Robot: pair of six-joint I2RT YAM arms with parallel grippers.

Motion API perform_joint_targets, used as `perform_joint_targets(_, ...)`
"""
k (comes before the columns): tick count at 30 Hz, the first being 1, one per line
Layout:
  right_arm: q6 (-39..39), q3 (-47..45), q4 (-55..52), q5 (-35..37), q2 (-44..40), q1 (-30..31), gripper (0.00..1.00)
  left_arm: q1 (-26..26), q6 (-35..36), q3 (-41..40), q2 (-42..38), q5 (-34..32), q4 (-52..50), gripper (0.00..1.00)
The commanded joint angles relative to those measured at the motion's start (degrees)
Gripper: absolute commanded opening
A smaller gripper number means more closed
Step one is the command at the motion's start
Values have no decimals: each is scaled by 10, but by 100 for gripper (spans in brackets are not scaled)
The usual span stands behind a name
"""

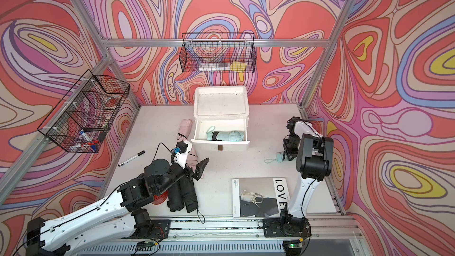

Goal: Place the umbrella in the drawer by color
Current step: Pick up the umbrella from the center of the board.

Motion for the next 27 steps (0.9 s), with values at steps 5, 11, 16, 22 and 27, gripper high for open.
perform_joint_targets(5,-263,-70,143,188,-206,85,14,-2,-3,-4,10,-15,15,99)
perform_joint_targets(11,-449,-163,320,138,-406,209,18,-2,-34,14,28,-18,-5,99)
perform_joint_targets(16,-483,-261,480,-66,-537,209,19,-2,-61,22,36,-45,-4,99)
perform_joint_targets(22,-533,-332,628,-336,-599,223,17,-2,-83,84,66,0,-19,99)
perform_joint_targets(27,-513,-425,754,-421,-646,231,16,-3,-102,162,122,84,-34,99)
